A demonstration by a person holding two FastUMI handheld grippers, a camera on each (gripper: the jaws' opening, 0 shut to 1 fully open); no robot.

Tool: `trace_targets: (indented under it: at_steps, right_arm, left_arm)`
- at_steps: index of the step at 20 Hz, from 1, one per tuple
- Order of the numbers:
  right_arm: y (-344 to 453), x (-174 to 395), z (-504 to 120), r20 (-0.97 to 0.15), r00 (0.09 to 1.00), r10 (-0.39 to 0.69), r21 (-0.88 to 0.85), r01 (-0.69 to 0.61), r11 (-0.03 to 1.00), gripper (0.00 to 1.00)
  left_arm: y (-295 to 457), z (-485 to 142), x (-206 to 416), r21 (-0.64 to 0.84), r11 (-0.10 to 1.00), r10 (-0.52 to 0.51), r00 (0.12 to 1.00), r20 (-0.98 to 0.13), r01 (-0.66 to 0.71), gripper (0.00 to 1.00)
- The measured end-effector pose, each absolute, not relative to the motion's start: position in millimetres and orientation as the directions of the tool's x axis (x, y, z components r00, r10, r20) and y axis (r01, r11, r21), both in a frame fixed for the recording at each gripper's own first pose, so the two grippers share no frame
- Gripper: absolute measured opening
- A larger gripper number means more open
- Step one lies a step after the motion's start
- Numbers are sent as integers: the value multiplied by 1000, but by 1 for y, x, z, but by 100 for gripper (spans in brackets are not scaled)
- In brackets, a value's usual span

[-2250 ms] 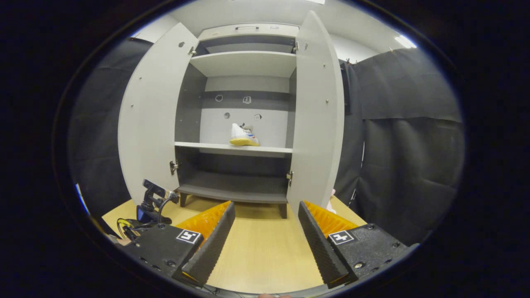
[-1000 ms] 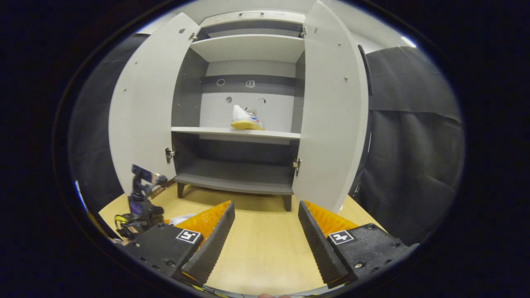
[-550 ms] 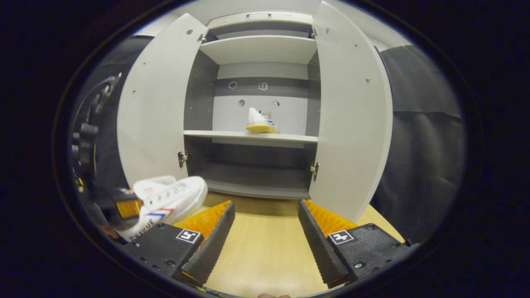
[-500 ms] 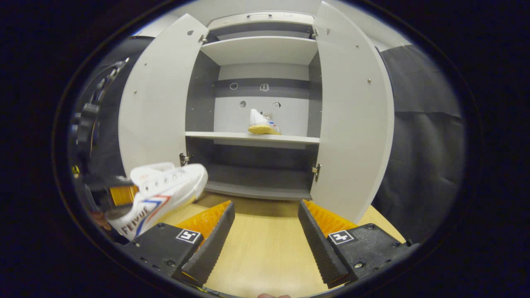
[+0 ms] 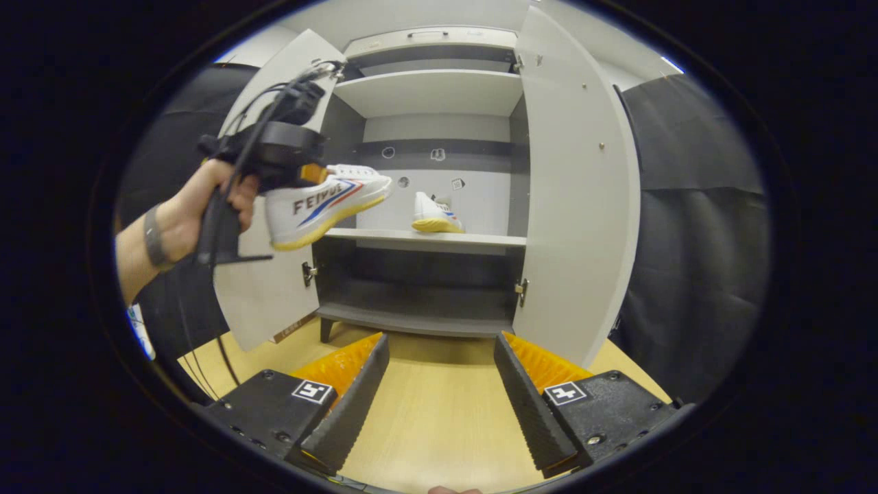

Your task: Grab one shoe with the right hand and put it into the shoe cabinet, grab the other shoe with the left hand and put it into the shoe cabinet; then close the right door with the right hand and the left door with the left hand.

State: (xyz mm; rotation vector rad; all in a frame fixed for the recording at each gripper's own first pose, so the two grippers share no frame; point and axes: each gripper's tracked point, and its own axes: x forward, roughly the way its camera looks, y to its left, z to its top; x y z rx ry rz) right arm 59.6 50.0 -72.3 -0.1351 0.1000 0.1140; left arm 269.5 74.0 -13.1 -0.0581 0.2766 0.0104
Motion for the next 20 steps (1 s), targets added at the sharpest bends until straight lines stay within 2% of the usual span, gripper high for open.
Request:
trace_targets:
  at_steps: [1,2,7,11,14,20]
  right_arm:
    - [47,60,-71,-103,990,99,-123,-111,986,97]
    - [44,58,-70,-101,991,93,-117,-104,988,99]
    - [29,55,-67,-91,994,53,-108,-63,992,98]
    - [7,48,-68,-76,997,-13,-128,4,992,97]
    - [0,46,-74,-89,996,-26,-122,15,992,97]
    - [-6,52,-77,-101,994,-39,-94,29,995,97]
  left_arm:
    - [76,-13,289,-53,998,13,955,-296,-31,11]
    - [78,-16,309,-44,998,29,946,-322,-45,0]
    - [81,-48,384,2,995,93,872,-480,-105,0]
    - [91,-69,423,98,988,152,841,-520,-118,0]
    - [86,-88,437,51,989,145,804,-577,-142,0]
    - [86,-104,439,52,987,147,745,-650,-150,2]
